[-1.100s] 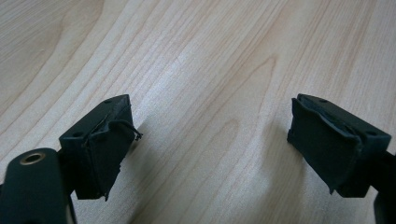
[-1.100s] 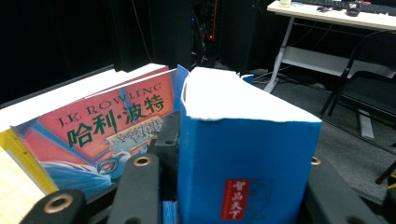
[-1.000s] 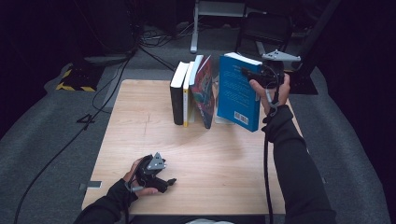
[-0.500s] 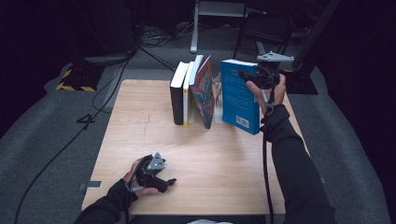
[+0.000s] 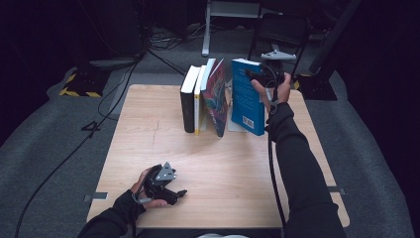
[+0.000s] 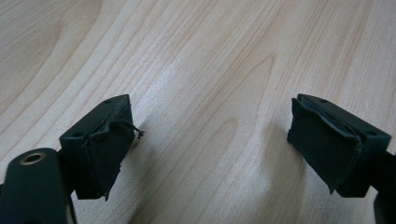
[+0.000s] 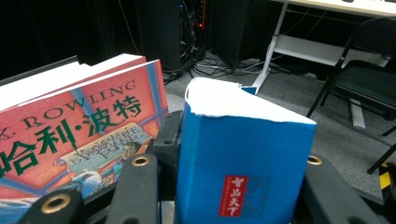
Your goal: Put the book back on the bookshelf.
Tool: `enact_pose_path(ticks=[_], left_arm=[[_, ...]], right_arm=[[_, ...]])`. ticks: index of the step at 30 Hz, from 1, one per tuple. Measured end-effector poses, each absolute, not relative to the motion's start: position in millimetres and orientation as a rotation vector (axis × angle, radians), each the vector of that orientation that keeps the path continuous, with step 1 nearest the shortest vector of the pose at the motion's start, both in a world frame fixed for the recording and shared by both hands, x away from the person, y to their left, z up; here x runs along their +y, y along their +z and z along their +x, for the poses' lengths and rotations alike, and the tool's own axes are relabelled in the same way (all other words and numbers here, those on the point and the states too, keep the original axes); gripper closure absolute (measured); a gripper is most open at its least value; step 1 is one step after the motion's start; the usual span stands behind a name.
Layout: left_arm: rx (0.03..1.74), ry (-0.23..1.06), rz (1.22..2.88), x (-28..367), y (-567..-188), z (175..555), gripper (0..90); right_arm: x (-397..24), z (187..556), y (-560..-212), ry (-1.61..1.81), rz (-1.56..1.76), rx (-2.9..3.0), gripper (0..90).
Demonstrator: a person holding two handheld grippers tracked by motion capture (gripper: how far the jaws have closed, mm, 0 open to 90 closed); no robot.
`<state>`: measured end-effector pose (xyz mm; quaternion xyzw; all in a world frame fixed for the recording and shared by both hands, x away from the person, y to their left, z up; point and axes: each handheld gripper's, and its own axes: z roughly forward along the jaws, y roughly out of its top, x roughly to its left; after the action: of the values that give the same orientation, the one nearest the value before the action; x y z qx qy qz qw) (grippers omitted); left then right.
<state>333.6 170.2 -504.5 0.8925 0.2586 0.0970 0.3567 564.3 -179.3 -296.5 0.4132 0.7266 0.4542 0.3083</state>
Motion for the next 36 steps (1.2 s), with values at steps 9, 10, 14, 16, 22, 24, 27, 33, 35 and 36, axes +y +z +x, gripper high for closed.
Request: enact_pose_path(ticks=[9,10,14,16,22,24,27,33,35,36], left_arm=[[0.673,0.249,2.302,169.7,-504.5,333.4,14.4],[0.674,0.249,2.303,169.7,-504.5,333.4,14.4],[0.673,0.246,2.301,169.6,-504.6,333.6,14.4],[0.669,0.242,2.301,169.4,-504.7,334.4,14.0],[0.657,0.236,2.304,168.2,-504.8,336.4,13.6],[0.655,0.235,2.305,167.9,-504.8,336.9,13.6],[0.649,0.234,2.305,167.7,-504.8,337.4,13.6],[0.652,0.234,2.305,167.7,-504.9,337.2,13.6],[0.652,0.234,2.305,167.7,-504.9,337.2,13.6],[0.653,0.233,2.305,167.7,-504.9,337.2,13.6]], right_arm=[[-189.3,539.9,-305.2,1.238,1.051,1.930,58.6],[-192.0,536.5,-306.3,1.242,1.051,1.934,58.6],[-199.8,523.9,-311.9,1.268,1.055,1.939,58.6],[-204.6,511.2,-317.7,1.288,1.044,1.937,58.6],[-213.4,488.2,-325.4,1.281,1.002,1.966,58.2],[-217.7,483.9,-328.2,1.289,1.012,1.961,58.1],[-223.4,478.7,-332.2,1.301,1.023,1.949,57.8],[-229.0,473.2,-337.4,1.316,1.018,1.928,56.8],[-229.7,473.1,-337.8,1.314,1.019,1.926,56.3],[-230.6,473.1,-338.4,1.311,1.019,1.922,55.7]])
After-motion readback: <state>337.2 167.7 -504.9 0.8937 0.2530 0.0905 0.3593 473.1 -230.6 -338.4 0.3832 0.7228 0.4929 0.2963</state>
